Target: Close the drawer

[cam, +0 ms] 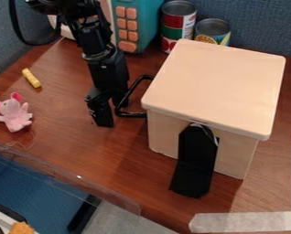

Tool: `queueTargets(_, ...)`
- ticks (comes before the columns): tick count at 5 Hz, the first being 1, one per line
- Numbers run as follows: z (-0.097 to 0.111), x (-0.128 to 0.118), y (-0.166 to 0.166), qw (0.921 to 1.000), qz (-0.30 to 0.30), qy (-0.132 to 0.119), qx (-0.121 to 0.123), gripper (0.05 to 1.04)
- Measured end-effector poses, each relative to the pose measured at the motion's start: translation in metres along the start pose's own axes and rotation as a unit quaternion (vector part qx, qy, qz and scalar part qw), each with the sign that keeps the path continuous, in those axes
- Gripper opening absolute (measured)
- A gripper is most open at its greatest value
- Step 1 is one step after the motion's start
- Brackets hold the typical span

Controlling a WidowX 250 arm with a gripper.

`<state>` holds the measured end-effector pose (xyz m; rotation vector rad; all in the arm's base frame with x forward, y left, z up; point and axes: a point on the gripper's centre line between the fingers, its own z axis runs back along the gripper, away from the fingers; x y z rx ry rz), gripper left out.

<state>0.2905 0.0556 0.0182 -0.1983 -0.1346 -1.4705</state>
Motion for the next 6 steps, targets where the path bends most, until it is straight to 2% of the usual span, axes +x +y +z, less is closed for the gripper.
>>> queueTargets(1, 0.000, 0.001, 0.000, 1.0000, -0.005, -0.001, 0.003, 1.000)
queueTargets(2, 0.007, -0.018, 0.005, 0.9994, 0.021, 0.004, 0.025, 0.999)
queueTargets(3, 0.041, -0.065, 0.019, 0.9859, 0.106, 0.055, 0.118, 0.999)
queueTargets(4, 0.057, -0.085, 0.030, 0.9637, 0.186, 0.077, 0.176, 0.999)
queueTargets(5, 0.075, -0.091, 0.028, 0.9534, 0.211, 0.086, 0.197, 0.999)
queueTargets(6, 0.103, -0.092, 0.019, 0.9480, 0.230, 0.121, 0.183, 0.999)
